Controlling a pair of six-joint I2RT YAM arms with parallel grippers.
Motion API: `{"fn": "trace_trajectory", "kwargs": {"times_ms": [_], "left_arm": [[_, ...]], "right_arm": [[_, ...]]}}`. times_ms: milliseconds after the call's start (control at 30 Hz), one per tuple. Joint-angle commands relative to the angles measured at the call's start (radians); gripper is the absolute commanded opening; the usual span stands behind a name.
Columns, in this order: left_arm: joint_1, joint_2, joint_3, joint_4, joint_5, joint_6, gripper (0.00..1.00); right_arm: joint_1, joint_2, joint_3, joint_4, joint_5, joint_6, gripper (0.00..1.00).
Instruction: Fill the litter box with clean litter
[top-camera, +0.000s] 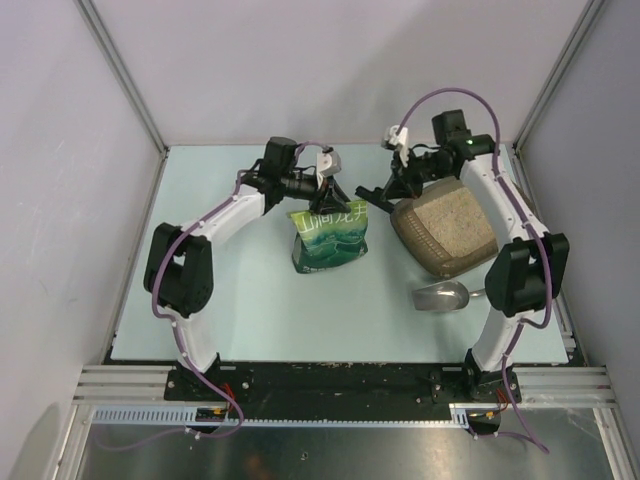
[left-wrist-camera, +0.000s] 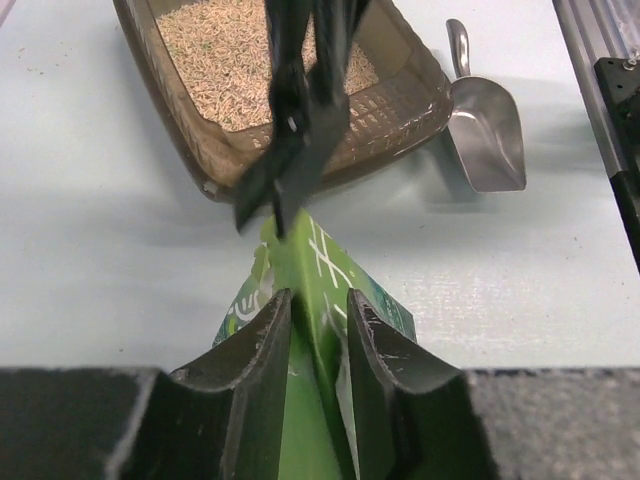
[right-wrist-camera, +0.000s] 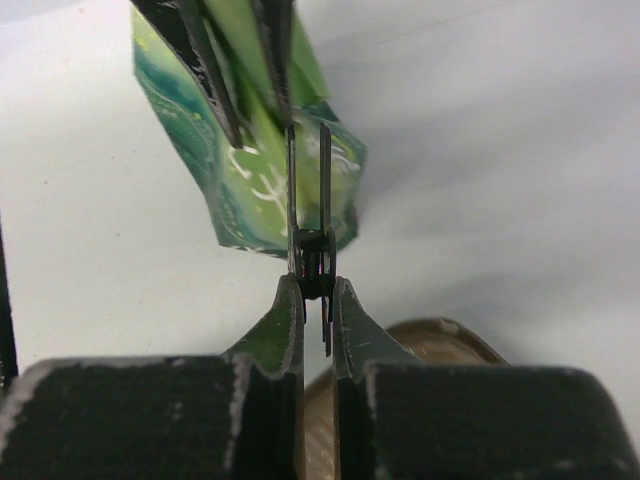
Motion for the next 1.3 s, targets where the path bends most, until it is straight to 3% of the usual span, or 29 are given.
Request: {"fn": "trace_trajectory", "kwargs": {"times_ms": [0,300,833,1267], "left_arm": [[-0.01,-0.054,-0.015,0.015,0.001,0.025,0.27],[-0.035,-0.042,0.002,0.015,0.045,0.017,0.0],[-0.055,-0.123,-0.061,0.002,0.067,0.151,0.0],[-0.067,-0.132,-0.071,-0.012,0.061,0.174,0.0]], "right_arm": [[-0.04,-0.092,0.027,0.014,0.007,0.022,0.0],[-0.041,-0.144,-0.019,0.049,0.079,0.025,0.0],[0.032,-0.196,-0.068,-0.15,0.17,-0.322,0.0],[0.055,-0.15,-0.039,-0.154,0.205,-0.367,0.0]]}}
